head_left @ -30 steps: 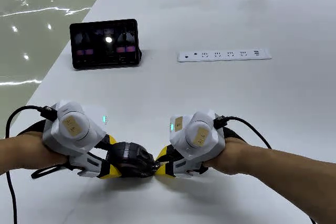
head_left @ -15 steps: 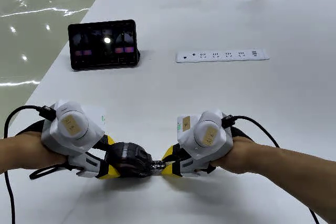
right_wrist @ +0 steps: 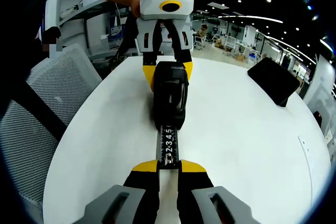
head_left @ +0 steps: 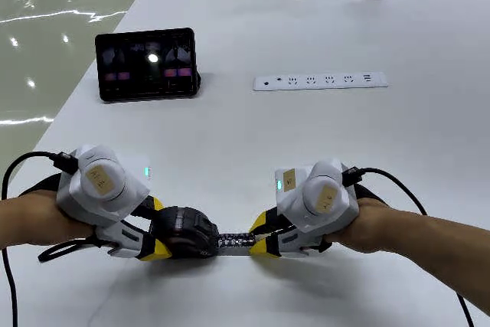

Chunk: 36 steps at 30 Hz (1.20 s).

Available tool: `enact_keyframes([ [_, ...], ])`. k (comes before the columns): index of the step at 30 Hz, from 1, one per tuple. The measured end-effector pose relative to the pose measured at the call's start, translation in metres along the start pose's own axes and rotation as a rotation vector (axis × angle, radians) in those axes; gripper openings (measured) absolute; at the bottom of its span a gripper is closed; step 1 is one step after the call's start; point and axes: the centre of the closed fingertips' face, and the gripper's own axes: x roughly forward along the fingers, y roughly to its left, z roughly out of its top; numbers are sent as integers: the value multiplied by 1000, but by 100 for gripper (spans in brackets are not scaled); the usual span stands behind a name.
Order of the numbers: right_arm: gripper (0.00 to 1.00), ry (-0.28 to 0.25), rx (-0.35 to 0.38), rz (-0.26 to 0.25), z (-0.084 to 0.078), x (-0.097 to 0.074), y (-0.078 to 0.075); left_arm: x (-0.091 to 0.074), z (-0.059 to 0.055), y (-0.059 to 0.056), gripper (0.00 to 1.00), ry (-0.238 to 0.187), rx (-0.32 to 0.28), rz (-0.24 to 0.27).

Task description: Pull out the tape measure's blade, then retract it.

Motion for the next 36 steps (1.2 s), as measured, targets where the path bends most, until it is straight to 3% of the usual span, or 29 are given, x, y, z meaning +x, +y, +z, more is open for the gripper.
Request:
enact_keyframes([
  [36, 9, 59, 20, -24, -48, -53, 2, 0, 2, 0, 26, 7, -6, -5],
])
